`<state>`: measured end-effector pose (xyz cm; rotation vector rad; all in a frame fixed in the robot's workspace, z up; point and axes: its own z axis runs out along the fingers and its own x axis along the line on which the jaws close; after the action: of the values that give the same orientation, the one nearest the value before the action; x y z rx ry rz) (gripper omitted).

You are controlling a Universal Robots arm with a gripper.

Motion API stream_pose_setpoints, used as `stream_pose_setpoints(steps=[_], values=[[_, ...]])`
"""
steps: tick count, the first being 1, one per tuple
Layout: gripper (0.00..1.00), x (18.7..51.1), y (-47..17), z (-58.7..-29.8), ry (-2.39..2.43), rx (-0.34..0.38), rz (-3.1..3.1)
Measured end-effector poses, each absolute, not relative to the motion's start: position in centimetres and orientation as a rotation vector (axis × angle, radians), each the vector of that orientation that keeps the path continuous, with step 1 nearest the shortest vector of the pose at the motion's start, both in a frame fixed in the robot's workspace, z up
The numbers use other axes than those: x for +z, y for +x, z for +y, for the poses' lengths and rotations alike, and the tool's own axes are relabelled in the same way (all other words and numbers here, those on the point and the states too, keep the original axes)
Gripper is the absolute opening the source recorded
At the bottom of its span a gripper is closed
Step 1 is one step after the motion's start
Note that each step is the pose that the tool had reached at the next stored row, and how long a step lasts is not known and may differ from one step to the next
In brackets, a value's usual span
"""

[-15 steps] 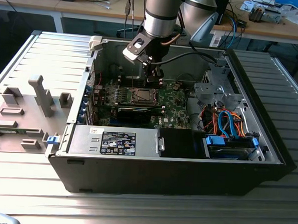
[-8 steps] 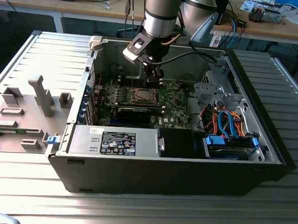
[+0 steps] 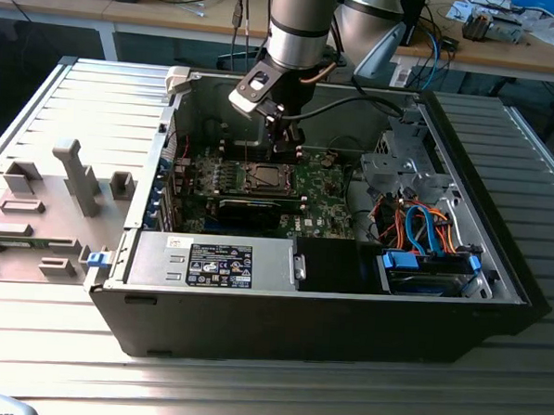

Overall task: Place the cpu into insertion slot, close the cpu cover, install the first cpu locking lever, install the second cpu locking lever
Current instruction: 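Install the first cpu locking lever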

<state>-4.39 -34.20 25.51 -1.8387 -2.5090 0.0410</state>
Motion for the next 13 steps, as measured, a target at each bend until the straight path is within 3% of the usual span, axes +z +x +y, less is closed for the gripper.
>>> stream_pose_setpoints(steps=[13], values=[[0.11,25.52,-4.39,-34.20,-1.783,0.042,-2.550]])
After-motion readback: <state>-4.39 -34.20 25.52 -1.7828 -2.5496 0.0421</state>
